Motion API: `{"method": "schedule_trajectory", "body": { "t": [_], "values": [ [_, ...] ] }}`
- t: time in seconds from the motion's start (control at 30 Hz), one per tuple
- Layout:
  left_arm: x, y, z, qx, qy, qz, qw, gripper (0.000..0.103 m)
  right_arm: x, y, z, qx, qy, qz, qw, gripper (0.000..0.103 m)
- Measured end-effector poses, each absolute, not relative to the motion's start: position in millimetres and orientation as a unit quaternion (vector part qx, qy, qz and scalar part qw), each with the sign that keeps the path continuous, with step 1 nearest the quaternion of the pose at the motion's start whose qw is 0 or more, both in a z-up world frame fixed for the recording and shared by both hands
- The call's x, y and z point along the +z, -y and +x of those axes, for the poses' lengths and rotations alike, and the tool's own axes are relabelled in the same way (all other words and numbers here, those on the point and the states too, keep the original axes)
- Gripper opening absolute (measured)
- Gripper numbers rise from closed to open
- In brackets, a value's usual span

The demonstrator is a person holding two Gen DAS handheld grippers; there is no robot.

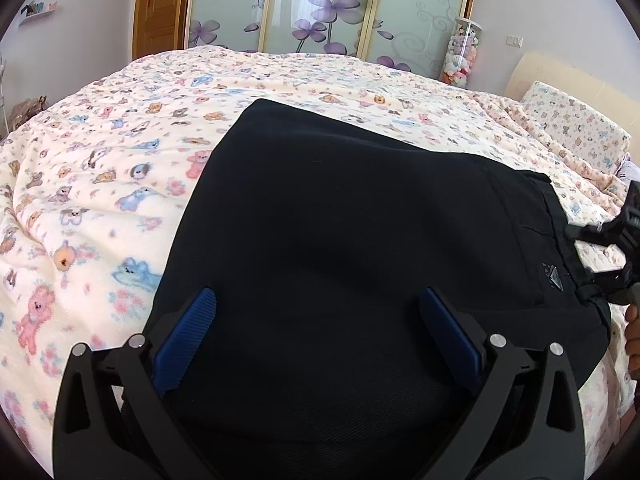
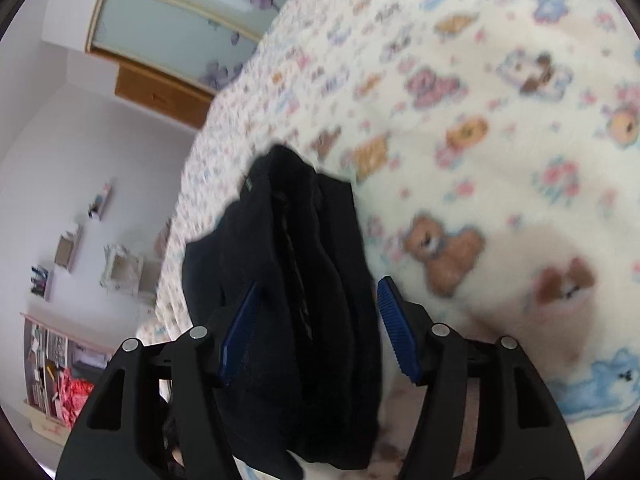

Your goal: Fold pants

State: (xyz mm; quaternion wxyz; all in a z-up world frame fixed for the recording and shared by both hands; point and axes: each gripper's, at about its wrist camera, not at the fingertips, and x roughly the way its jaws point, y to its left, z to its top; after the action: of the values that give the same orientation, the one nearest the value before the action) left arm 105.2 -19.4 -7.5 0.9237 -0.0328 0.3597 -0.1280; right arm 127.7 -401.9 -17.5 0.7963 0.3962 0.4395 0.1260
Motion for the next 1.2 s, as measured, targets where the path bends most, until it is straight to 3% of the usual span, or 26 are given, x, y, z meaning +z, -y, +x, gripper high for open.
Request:
{"method": "schedule_trajectory", "body": {
  "t": [0.5,0.6,0.83,1.0,1.2],
  "values": [
    [-7.9,19.6,104.8,-0.129,-0.359,-0.034,0.924,0.101,-29.9,385.3,145.1,0.217,-0.447,0.385,0.778,0.070],
    [-8.5,18.1,105.4,-0.130,-0.359,-0.040,0.923,0.101,-17.3,369.4,140.5,0.260,-0.443,0.366,0.776,0.062],
    [-9.6,14.3,107.2,-0.134,-0.359,-0.052,0.922,0.101,-31.4,370.1,149.2,0.241,-0.453,0.386,0.767,0.061],
    [-9.8,10.9,106.7,-0.138,-0.358,-0.063,0.921,0.101,-16.1,361.4,139.0,0.250,-0.427,0.385,0.779,0.039],
    [-10.5,-2.0,106.3,-0.148,-0.352,-0.101,0.919,0.101,37.0,324.5,122.3,0.285,-0.383,0.288,0.830,0.037]
  ]
}}
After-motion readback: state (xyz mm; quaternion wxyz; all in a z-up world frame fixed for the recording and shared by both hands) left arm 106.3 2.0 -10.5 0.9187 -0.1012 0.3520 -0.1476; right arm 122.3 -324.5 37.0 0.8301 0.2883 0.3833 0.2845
